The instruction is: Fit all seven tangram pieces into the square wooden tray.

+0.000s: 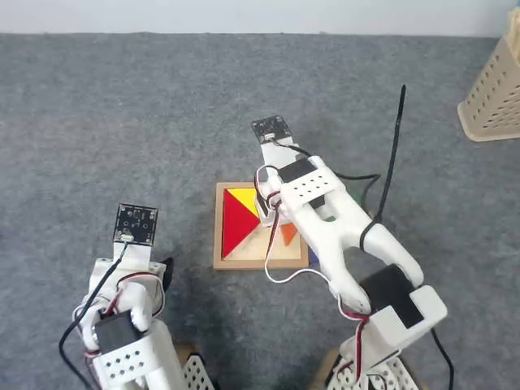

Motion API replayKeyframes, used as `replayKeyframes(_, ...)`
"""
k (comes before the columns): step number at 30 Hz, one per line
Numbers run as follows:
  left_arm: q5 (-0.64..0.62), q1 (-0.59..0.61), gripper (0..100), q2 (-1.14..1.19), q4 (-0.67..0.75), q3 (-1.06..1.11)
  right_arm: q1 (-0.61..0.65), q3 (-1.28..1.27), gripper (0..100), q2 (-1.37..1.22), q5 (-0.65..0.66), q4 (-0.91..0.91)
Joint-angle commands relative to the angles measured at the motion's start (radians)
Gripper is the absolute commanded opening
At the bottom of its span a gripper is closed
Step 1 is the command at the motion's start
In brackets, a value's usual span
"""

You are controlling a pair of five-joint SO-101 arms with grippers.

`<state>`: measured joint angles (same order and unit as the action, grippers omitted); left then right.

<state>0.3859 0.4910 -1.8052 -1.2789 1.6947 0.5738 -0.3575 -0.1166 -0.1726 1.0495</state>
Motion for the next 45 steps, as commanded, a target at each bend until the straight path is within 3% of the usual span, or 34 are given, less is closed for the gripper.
replayKeyframes(1,0.009,0.005,28,-0.015,-0.003,-0.008,-0.039,0.060,16.3,0.064,-0.014,0.019)
replayKeyframes(7,0.009,0.005,28,-0.015,-0.003,-0.008,-0.041,0.057,15.3,0.120,-0.005,0.013)
replayKeyframes(12,0.009,0.005,28,-0.015,-0.003,-0.008,-0.042,0.055,0.0,0.104,0.135,-0.002)
replayKeyframes(22,0.009,0.005,28,-0.015,-0.003,-0.008,-0.082,0.141,1.7,-0.148,0.190,0.002)
replayKeyframes(31,0.009,0.005,28,-0.015,-0.003,-0.008,-0.157,0.261,2.0,-0.213,0.230,0.019)
replayKeyframes(45,0.009,0.005,28,-0.015,-0.003,-0.008,-0.222,0.126,2.2,0.120,0.252,0.045)
